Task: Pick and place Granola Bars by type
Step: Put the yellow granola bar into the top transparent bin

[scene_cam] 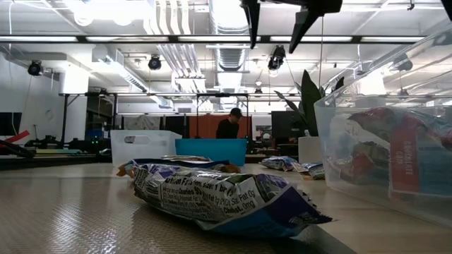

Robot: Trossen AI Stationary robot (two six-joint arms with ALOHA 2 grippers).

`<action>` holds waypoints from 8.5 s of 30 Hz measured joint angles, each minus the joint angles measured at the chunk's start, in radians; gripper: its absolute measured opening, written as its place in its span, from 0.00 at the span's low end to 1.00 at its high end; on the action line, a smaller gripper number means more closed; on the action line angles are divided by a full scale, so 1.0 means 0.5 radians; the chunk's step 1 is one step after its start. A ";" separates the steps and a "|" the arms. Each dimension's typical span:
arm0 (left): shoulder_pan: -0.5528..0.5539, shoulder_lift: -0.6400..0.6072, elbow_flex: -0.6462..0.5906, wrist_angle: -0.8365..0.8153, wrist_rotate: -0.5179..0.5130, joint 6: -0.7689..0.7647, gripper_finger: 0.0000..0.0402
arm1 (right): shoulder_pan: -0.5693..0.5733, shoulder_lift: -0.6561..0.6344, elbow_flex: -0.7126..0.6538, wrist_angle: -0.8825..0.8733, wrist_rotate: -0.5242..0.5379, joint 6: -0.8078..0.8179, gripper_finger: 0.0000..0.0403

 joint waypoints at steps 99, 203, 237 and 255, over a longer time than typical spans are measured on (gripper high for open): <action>0.010 -0.006 0.000 -0.027 -0.107 0.060 0.44 | -1.566 -1.246 -2.833 1.872 -0.473 -1.170 0.82; 0.011 -0.012 0.000 0.010 -0.104 0.095 0.44 | -1.013 -1.452 -2.264 1.016 -0.580 -1.373 0.02; 0.010 0.008 0.001 0.000 -0.147 -0.163 0.44 | -1.004 -1.416 -2.261 1.347 -0.753 -3.925 0.51; 0.011 0.007 0.001 0.002 -0.153 -0.181 0.44 | -1.027 -1.415 -2.504 1.369 -0.719 -4.294 0.57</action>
